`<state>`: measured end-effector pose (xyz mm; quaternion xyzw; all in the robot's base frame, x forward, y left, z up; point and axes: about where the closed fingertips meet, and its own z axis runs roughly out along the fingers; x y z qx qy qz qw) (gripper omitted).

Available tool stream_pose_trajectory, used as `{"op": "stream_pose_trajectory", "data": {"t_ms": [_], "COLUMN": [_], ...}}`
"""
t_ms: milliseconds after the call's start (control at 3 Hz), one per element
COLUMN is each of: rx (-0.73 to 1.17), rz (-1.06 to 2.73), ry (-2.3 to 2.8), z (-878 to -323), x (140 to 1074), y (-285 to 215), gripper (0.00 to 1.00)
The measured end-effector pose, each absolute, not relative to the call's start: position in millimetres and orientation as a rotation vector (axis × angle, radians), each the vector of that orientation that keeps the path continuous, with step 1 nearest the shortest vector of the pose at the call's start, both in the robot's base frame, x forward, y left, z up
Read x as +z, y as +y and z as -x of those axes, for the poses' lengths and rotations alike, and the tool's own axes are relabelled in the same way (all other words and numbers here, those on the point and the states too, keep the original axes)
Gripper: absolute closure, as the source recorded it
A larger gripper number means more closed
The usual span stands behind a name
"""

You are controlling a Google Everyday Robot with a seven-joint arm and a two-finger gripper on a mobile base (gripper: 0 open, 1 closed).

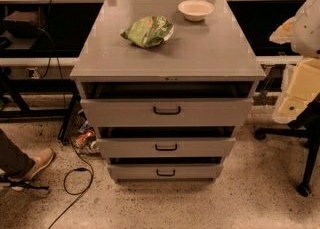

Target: Open middle drawer

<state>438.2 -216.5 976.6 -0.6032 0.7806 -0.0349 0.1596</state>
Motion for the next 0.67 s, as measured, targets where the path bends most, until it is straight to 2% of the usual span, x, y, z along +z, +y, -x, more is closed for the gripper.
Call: {"op": "stream_pose_trajectory", "data": {"t_ms": [333, 667], "rx": [-0.101, -0.022], "rz": [1.723, 1.777], "ry": [2.23, 2.195], "z": [-438, -423], "x": [977, 938], "y": [-216, -205], "gripper": [0.0, 0.0]}}
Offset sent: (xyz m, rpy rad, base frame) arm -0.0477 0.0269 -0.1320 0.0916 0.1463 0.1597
